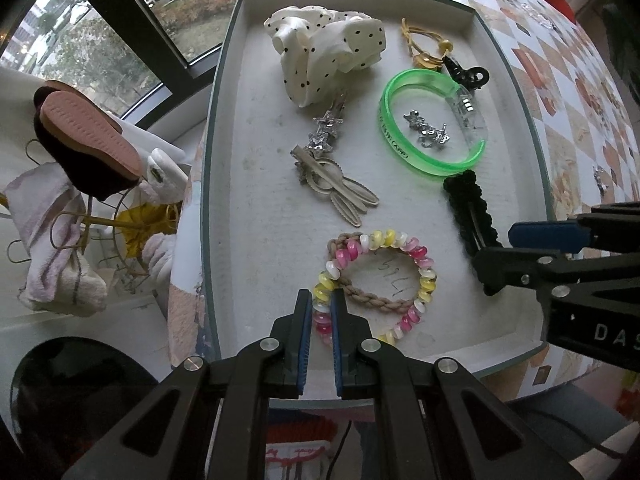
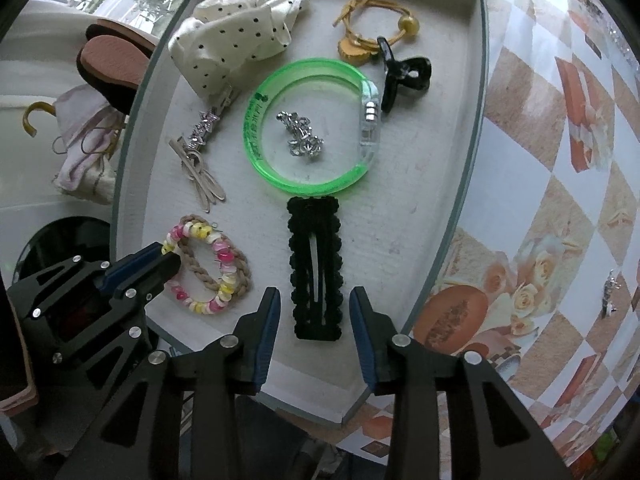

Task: Organize jewelry

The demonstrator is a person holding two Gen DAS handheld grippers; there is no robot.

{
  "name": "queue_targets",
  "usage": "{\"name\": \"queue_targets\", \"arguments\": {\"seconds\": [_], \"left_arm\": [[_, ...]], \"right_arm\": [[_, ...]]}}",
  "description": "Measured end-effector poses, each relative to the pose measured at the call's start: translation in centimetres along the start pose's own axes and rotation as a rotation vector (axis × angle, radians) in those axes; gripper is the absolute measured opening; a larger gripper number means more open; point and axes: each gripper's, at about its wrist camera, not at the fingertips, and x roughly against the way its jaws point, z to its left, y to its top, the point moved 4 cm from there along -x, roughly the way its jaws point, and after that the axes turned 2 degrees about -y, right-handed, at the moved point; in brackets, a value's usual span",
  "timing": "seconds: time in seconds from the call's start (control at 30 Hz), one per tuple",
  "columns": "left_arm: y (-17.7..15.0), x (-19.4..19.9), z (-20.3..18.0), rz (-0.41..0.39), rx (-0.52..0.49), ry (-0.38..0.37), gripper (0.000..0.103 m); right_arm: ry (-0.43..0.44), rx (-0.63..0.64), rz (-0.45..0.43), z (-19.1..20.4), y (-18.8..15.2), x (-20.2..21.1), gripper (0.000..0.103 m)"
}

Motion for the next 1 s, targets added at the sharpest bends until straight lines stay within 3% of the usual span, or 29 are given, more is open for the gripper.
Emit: {"name": "queue_targets", "arguments": {"seconds": [1.0], "left_arm": [[1.3, 4.8, 0.2, -0.073, -0.062, -0.069, 0.013]], "right_arm": [[-0.071, -0.015, -0.093, -0.9, -0.5, 7.0, 0.039]]}}
